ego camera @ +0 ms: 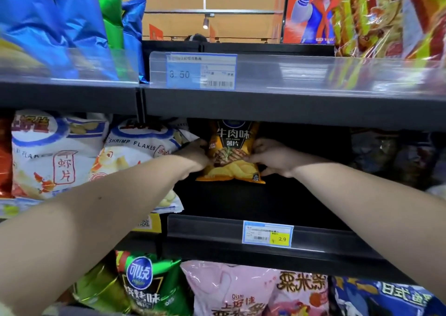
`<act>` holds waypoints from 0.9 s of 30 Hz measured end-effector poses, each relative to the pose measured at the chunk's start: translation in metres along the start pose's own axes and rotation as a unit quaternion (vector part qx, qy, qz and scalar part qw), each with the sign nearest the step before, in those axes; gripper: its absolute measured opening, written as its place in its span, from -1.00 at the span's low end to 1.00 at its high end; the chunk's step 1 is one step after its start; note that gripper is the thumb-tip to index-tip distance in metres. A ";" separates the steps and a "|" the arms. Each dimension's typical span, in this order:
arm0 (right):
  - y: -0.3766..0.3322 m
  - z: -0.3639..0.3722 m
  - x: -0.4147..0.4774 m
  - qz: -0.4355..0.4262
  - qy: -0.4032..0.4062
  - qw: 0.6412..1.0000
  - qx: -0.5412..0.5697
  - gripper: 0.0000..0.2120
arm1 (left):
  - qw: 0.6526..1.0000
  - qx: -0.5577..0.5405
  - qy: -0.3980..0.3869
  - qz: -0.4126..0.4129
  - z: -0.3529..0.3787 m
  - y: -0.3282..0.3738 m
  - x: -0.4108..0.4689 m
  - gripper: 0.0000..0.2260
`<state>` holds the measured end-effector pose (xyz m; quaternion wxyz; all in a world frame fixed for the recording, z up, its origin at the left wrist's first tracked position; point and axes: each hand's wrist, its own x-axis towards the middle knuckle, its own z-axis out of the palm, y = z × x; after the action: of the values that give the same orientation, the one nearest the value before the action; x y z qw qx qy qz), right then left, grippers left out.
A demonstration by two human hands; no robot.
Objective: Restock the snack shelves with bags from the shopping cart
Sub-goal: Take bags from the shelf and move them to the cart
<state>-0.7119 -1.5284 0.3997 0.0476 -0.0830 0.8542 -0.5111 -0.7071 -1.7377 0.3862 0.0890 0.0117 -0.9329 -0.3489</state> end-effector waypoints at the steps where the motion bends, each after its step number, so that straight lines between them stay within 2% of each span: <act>1: 0.001 0.002 0.002 -0.006 0.000 1.000 0.000 -0.47 | 1.000 -0.004 0.000 0.000 -0.001 -0.002 -0.001 -0.51; 4: 0.000 0.006 0.005 -0.024 0.010 1.000 0.006 -0.58 | 1.000 -0.011 0.006 -0.002 -0.001 -0.005 -0.002 -0.53; 10: 0.002 0.018 0.006 -0.079 0.065 0.995 0.009 -0.58 | 0.998 -0.045 0.035 -0.004 0.005 -0.009 0.004 -0.65; 13: 0.010 0.024 0.012 -0.097 0.101 0.990 -0.012 -0.66 | 0.997 -0.050 0.053 0.002 0.006 -0.006 0.005 -0.69; 17: 0.013 0.024 0.017 -0.112 0.139 0.983 -0.052 -0.66 | 0.997 -0.048 0.062 0.009 0.007 -0.001 0.004 -0.62; 27: 0.010 0.010 0.011 -0.099 0.130 0.978 -0.127 -0.59 | 0.991 0.098 0.086 0.018 0.003 0.013 -0.009 -0.67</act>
<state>-0.7220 -1.5348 0.3860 -0.1257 -0.1049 0.8987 -0.4069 -0.6984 -1.7257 0.3912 0.1735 0.0331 -0.9516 -0.2516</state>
